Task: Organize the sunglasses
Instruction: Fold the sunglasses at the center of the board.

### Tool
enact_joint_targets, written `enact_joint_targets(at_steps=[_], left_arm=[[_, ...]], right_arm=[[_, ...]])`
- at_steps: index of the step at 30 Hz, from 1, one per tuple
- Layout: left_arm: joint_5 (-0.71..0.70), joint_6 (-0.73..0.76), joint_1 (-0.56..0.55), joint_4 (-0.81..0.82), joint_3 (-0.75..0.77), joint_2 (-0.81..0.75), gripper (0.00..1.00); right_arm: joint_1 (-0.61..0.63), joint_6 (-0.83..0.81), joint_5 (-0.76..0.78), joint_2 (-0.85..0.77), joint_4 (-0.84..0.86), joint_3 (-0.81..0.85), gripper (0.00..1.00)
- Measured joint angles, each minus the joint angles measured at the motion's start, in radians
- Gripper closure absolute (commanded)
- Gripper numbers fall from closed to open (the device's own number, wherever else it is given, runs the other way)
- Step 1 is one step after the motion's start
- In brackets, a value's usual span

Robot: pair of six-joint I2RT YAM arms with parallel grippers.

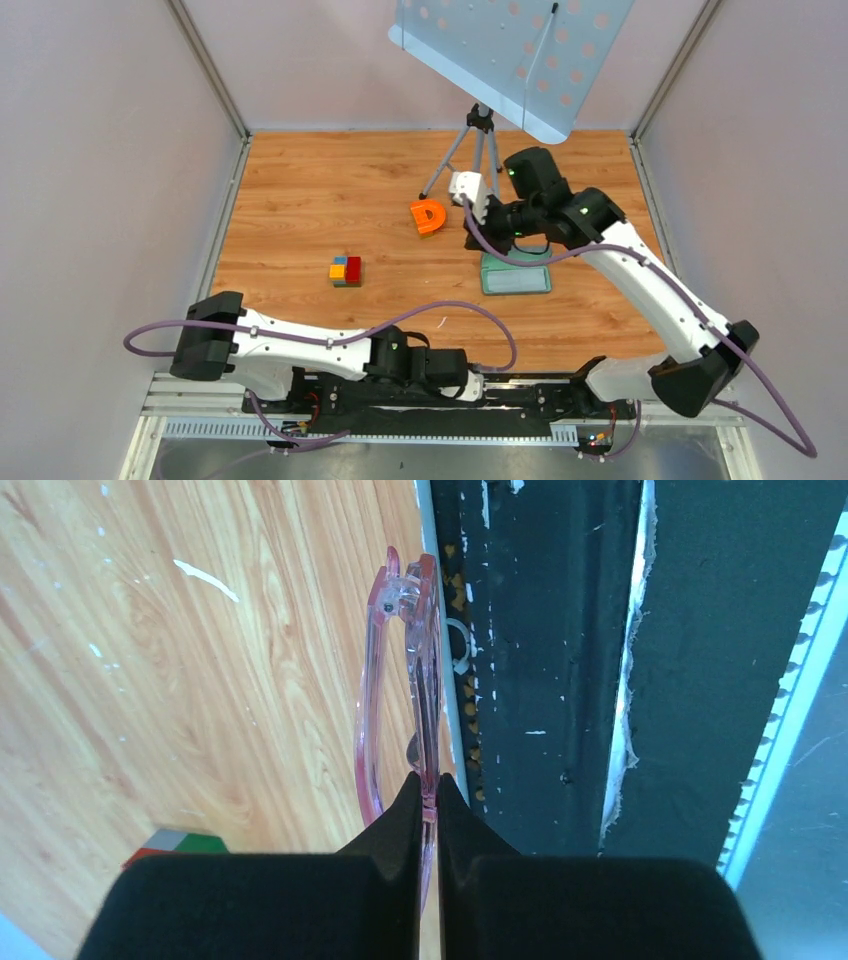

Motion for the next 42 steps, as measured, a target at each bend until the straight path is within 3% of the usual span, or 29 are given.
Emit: enact_joint_targets(at_steps=[7,13,17,22,25,30,34,38,42], left_arm=[[0.135,-0.021,0.154,-0.002,0.001,-0.004,1.00],[0.287,-0.047,0.388,-0.006,0.032,0.059,1.00],[0.413,-0.072,0.515,-0.009,0.115,0.195,1.00],[0.572,-0.101,0.570,0.004,0.149,0.269,1.00],[0.669,-0.117,0.607,0.017,0.163,0.302,1.00],[0.800,-0.127,0.690,0.026,0.183,0.364,1.00],[0.904,-0.124,0.721,0.019,0.213,0.421,1.00],[1.002,-0.115,0.732,0.014,0.257,0.478,1.00],[1.067,-0.113,0.743,0.006,0.296,0.491,1.00]], right_arm=[[-0.106,-0.055,-0.016,-0.112,-0.066,-0.054,0.79],[-0.220,-0.105,-0.068,-0.170,-0.110,-0.074,0.89],[-0.302,-0.214,-0.082,-0.246,-0.185,-0.074,0.87],[-0.312,-0.407,-0.130,-0.357,-0.294,-0.150,0.83],[-0.261,-0.496,-0.127,-0.373,-0.339,-0.216,0.72],[-0.060,-0.598,-0.066,-0.348,-0.328,-0.357,0.53],[0.066,-0.653,-0.012,-0.305,-0.294,-0.380,0.48],[0.147,-0.686,0.026,-0.252,-0.235,-0.378,0.35],[0.220,-0.716,0.056,-0.218,-0.192,-0.374,0.32]])
